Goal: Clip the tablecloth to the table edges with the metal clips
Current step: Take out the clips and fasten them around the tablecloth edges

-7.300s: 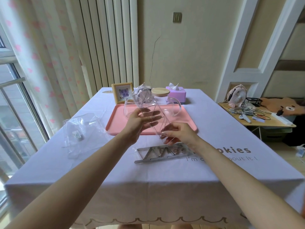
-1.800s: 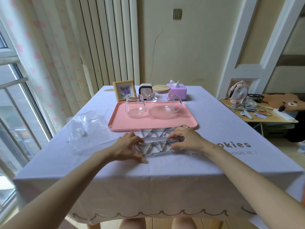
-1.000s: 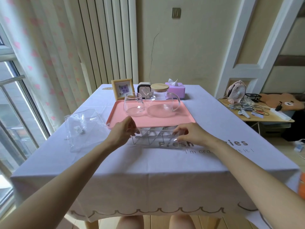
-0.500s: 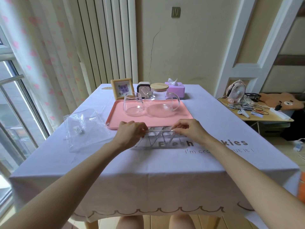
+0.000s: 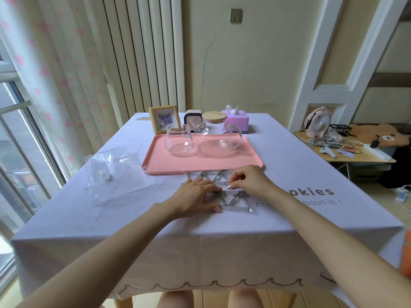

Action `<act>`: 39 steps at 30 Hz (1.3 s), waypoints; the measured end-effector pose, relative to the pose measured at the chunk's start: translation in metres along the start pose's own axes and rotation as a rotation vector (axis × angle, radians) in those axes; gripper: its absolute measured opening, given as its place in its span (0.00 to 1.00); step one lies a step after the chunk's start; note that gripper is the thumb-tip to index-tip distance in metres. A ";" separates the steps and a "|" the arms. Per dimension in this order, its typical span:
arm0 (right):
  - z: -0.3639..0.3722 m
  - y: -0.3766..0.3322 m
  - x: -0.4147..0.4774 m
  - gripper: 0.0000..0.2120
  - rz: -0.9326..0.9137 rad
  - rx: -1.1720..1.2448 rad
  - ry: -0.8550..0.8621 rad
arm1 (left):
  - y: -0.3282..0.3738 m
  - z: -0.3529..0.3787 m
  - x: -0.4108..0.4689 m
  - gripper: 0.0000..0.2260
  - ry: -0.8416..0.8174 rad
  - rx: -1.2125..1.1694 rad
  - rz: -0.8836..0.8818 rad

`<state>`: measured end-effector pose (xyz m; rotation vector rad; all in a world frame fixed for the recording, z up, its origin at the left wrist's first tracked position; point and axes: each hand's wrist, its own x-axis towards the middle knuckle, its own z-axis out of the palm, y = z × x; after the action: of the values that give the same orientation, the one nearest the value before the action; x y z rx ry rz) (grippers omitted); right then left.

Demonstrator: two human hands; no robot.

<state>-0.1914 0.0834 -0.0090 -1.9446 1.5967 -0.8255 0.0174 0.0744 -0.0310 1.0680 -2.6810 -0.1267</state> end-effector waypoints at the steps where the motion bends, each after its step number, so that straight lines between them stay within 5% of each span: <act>1: -0.001 0.000 0.000 0.12 0.000 0.037 0.007 | 0.000 0.000 -0.001 0.24 0.003 -0.012 -0.001; 11: -0.012 0.008 -0.009 0.09 -0.027 0.427 -0.087 | -0.015 -0.004 -0.004 0.33 0.009 -0.043 -0.071; 21: -0.025 0.021 -0.007 0.09 0.023 0.552 0.075 | -0.021 -0.015 -0.015 0.23 0.018 -0.056 -0.093; 26: -0.023 0.023 -0.013 0.12 0.106 0.483 -0.009 | -0.026 -0.014 -0.019 0.29 0.023 -0.065 -0.084; 29: -0.025 0.027 -0.014 0.05 0.058 0.202 0.001 | -0.026 -0.014 -0.020 0.33 0.042 -0.063 -0.077; 31: -0.026 0.029 -0.016 0.12 0.053 0.080 0.001 | -0.027 -0.015 -0.022 0.34 0.041 -0.071 -0.085; 34: -0.026 0.033 -0.019 0.18 0.044 0.004 0.023 | -0.030 -0.016 -0.027 0.35 0.040 -0.045 -0.088; 39: -0.023 0.039 -0.021 0.12 0.065 0.041 0.079 | -0.041 -0.016 -0.041 0.39 0.116 0.084 -0.108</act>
<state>-0.2371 0.0967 -0.0237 -1.8425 1.6657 -0.9120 0.0773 0.0731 -0.0311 1.2076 -2.5463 0.0281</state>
